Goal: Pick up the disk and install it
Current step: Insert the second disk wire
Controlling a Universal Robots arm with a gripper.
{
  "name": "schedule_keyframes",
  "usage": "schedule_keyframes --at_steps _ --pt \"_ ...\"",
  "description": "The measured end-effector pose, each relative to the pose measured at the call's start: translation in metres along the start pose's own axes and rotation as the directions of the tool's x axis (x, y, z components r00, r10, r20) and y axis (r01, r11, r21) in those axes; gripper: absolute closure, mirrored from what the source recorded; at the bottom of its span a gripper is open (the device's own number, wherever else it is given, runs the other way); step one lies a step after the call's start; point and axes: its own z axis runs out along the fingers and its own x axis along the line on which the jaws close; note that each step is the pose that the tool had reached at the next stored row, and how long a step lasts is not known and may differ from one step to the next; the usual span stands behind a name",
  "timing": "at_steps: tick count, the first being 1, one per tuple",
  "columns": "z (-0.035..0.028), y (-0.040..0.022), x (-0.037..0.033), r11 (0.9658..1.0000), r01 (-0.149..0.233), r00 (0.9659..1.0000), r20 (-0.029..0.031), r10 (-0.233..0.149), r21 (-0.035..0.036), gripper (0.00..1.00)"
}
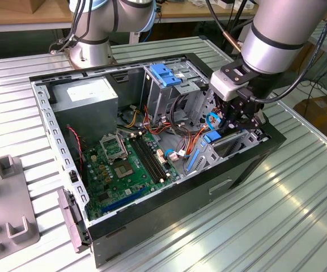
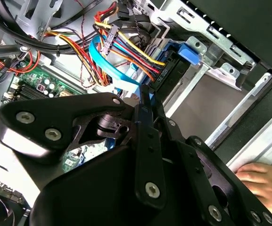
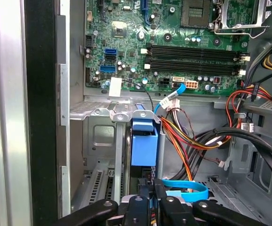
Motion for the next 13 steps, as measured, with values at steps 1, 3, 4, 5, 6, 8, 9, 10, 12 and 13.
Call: schedule_keyframes --at_steps 1,3,4,5,6,8,9,10,12,13 --pt "0.0000 0.0000 0.0000 1.0000 0.000 1.0000 0.0004 0.000 0.0001 0.83" --pt "-0.0057 -0.0009 -0.0002 1.0000 0.000 1.0000 0.0001 0.000 0.0000 0.76" --pt "-0.0094 -0.0014 -0.0003 1.0000 0.000 1.0000 0.0002 0.000 0.0000 0.76" --pt "-0.0124 -0.0018 -0.0004 1.0000 0.000 1.0000 0.0003 0.000 0.0000 0.76" --pt "-0.0151 -0.0022 -0.0005 1.0000 0.000 1.0000 0.0000 0.000 0.0000 0.76" --pt "-0.0150 -0.0022 -0.0005 1.0000 0.000 1.0000 0.0005 0.000 0.0001 0.76" --pt "-0.0151 -0.0022 -0.0005 1.0000 0.000 1.0000 0.0004 0.000 0.0001 0.76" --pt "-0.0151 -0.0022 -0.0005 1.0000 0.000 1.0000 0.0004 0.000 0.0000 0.78" --pt "-0.0152 -0.0022 -0.0005 1.0000 0.000 1.0000 0.0003 0.000 0.0000 0.85" --pt "-0.0152 -0.0022 -0.0005 1.0000 0.000 1.0000 0.0005 0.000 0.0001 0.85"
